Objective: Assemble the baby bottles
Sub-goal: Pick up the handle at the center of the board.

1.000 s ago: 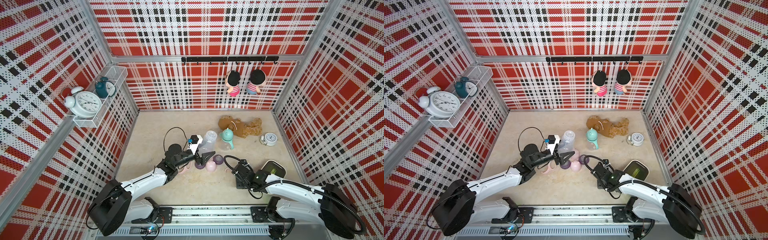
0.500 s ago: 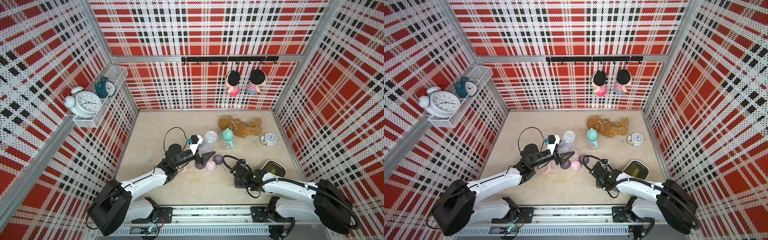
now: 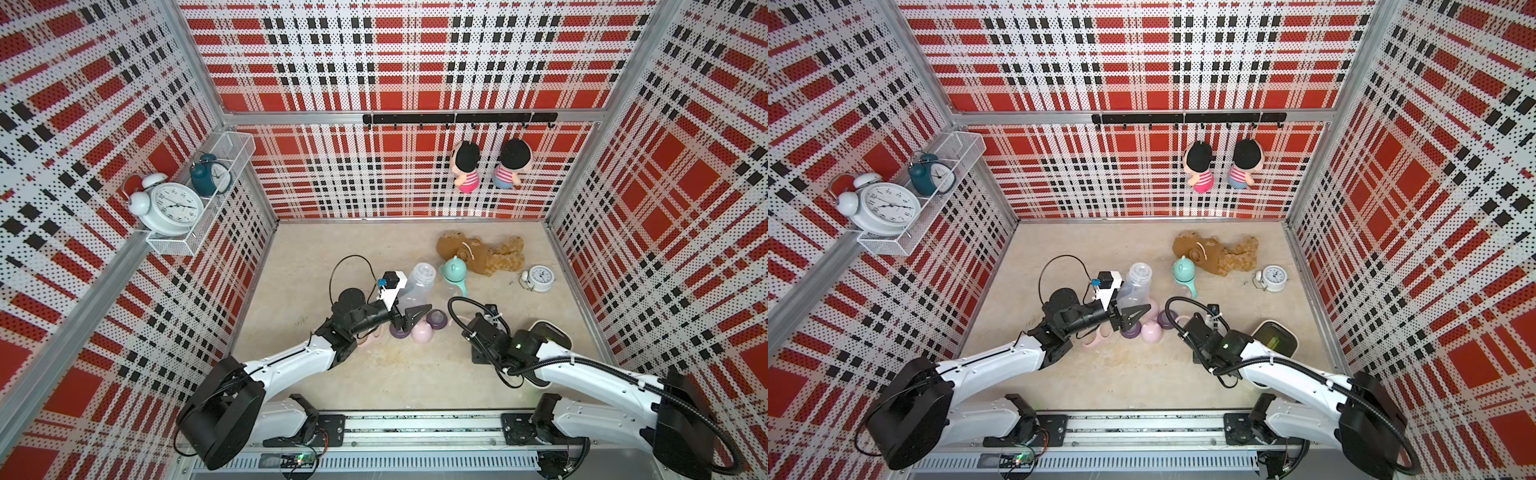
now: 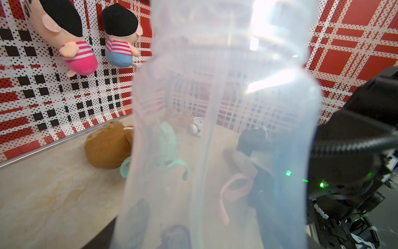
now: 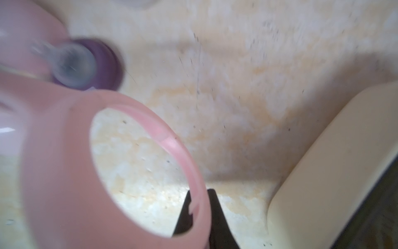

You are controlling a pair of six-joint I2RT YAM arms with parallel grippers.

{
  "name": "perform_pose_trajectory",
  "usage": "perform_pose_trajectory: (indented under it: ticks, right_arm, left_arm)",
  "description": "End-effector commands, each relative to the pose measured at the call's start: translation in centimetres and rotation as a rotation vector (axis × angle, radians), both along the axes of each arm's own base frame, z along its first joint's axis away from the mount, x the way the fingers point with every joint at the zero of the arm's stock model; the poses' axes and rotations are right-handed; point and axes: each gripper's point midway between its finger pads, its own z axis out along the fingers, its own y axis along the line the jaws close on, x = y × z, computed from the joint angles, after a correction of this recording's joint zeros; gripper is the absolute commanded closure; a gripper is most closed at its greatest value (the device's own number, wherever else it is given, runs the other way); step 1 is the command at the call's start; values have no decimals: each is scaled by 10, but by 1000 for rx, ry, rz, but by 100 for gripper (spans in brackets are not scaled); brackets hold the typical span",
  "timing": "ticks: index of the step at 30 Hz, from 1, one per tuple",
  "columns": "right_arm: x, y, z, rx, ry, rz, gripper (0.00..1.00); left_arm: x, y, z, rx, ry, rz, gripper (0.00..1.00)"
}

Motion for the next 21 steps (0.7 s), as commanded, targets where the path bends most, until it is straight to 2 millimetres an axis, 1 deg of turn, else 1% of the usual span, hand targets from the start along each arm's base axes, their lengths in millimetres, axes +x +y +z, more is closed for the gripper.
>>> perform_pose_trajectory:
  ticks: [1, 7, 13, 16, 21]
  right_arm:
    - [21, -5, 49, -71, -127, -4, 100]
    - [58, 5, 125, -194, -281, 12, 100]
    - [85, 15, 184, -248, -401, 26, 100]
    - [95, 22, 205, -277, -442, 47, 100]
    - [106, 34, 228, -308, -505, 76, 100]
  left_arm:
    - [0, -5, 9, -14, -35, -8, 94]
    - [-2, -6, 6, -9, -34, -12, 97]
    - [-2, -6, 4, -9, -28, -11, 100]
    - [-1, -6, 3, -9, -19, -11, 100]
    - [0, -13, 2, -8, -6, -39, 100]
